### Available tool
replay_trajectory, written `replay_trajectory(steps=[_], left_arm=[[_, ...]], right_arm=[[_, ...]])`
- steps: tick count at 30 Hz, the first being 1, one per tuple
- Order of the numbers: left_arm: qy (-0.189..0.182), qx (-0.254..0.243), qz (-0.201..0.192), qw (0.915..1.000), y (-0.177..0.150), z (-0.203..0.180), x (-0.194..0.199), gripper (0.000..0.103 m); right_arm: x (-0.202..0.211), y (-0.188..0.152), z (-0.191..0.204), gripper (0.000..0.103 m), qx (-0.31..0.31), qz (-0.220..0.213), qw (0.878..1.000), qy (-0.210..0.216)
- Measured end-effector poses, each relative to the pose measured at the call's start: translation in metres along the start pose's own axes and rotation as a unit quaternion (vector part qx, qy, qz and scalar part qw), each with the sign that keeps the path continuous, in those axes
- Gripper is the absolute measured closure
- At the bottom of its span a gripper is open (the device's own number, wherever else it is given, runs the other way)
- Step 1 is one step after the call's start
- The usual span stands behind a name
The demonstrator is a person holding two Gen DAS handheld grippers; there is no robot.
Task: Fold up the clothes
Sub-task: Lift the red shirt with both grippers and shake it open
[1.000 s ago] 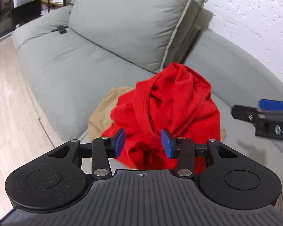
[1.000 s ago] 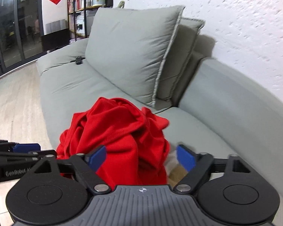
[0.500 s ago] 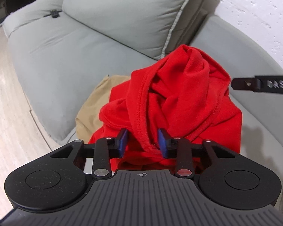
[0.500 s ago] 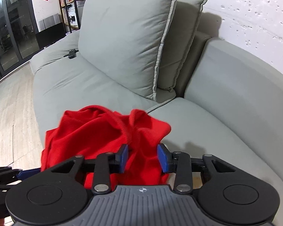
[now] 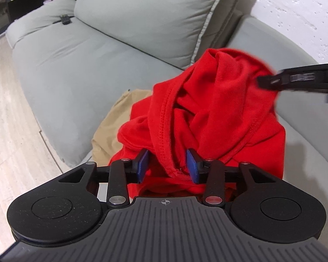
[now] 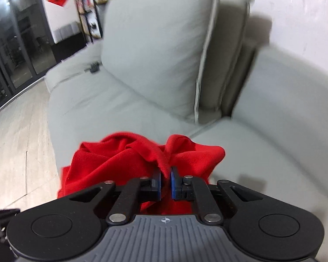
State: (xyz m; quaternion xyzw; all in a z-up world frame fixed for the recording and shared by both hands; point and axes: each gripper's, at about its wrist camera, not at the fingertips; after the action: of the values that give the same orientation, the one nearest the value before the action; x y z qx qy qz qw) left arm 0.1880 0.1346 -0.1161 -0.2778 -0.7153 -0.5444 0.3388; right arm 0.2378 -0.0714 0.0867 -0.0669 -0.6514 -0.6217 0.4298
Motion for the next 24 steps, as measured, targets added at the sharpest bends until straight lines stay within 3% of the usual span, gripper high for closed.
replay_trajectory(steps=[4,9,12,13,14,15,18,20,24], left_arm=[[-0.017,-0.011,-0.018,0.9996,-0.001,-0.013,0.014,0.054],[-0.042,-0.04,-0.054,0.9969,-0.005,-0.046,0.037,0.052],[-0.048,-0.101,-0.067,0.9915,-0.016,-0.081,0.048,0.065],[-0.041,-0.132,-0.065,0.9882,-0.021,-0.094,0.047,0.068],[-0.028,-0.158,-0.058,0.9854,-0.026,-0.107,0.044,0.082],[-0.019,-0.167,-0.049,0.9845,-0.03,-0.114,0.043,0.088],[-0.027,-0.153,-0.034,0.9873,-0.042,-0.122,0.06,0.093],[-0.015,-0.191,-0.068,0.979,-0.049,-0.129,0.092,0.094],[-0.028,-0.225,-0.127,0.9656,-0.039,-0.128,0.167,0.095]], right_arm=[[0.078,-0.01,-0.003,0.096,0.008,-0.044,0.999,-0.026],[0.17,-0.039,-0.027,0.099,-0.041,-0.067,0.995,-0.064],[0.217,-0.061,-0.045,0.099,-0.085,-0.07,0.99,-0.084],[0.225,-0.07,-0.049,0.099,-0.09,-0.069,0.989,-0.091],[0.232,-0.079,-0.053,0.099,-0.093,-0.067,0.989,-0.098],[0.237,-0.089,-0.056,0.1,-0.098,-0.064,0.987,-0.111],[0.247,-0.119,-0.059,0.1,-0.112,-0.057,0.984,-0.126],[0.249,-0.132,-0.058,0.1,-0.107,-0.052,0.984,-0.134],[0.259,-0.148,-0.065,0.1,-0.113,-0.056,0.983,-0.133]])
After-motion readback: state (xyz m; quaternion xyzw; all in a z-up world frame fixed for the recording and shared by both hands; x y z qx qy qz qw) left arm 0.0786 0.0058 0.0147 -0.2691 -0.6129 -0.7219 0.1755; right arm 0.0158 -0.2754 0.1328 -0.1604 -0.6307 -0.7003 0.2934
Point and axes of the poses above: each gripper's, at about its wrist camera, not at the fingertips, and x roughly against the way its jaws point, z to its left, y to its top
